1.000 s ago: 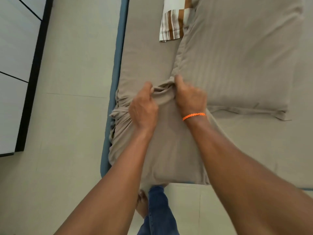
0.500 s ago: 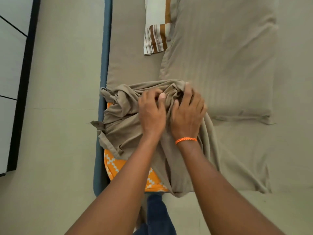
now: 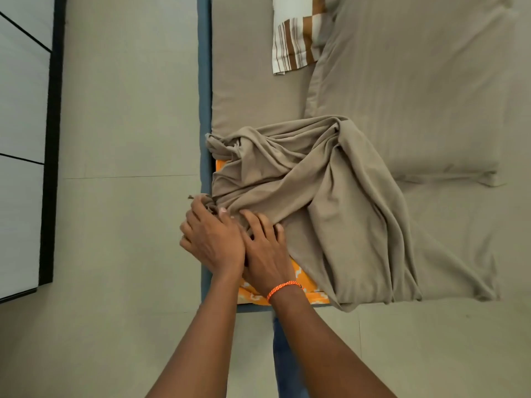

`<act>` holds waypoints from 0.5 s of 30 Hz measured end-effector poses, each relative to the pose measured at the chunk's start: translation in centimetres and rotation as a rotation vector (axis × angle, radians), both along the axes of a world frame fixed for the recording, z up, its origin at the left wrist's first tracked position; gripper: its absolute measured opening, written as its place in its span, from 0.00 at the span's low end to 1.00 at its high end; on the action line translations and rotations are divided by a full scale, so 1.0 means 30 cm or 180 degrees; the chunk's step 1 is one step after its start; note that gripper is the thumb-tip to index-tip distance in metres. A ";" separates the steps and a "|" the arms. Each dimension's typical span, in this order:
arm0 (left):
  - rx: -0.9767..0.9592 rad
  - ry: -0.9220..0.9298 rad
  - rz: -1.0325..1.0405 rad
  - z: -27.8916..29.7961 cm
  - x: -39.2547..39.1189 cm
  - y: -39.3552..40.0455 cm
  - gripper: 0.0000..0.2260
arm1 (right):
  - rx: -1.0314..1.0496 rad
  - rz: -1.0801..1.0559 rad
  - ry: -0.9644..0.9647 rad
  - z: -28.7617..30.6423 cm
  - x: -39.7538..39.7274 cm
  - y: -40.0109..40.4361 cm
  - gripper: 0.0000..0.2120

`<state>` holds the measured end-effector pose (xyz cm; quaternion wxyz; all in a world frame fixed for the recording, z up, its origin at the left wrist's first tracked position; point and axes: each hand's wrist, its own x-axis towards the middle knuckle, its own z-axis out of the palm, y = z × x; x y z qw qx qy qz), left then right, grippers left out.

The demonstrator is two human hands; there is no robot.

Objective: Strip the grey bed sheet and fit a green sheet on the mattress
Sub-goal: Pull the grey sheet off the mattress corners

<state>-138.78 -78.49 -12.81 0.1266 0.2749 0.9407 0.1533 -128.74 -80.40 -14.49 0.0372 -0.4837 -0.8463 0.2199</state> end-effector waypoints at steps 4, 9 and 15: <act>0.0036 -0.0761 -0.0083 -0.002 -0.068 -0.050 0.09 | 0.0346 -0.0175 0.0516 -0.007 -0.076 0.022 0.10; 0.0075 -0.0936 -0.0270 0.026 -0.090 -0.043 0.10 | 0.0172 -0.0519 0.0935 0.065 -0.111 0.047 0.05; 0.0920 -0.2075 -0.0821 0.152 0.163 0.022 0.16 | 0.0028 -0.1812 0.1433 0.186 0.089 0.053 0.06</act>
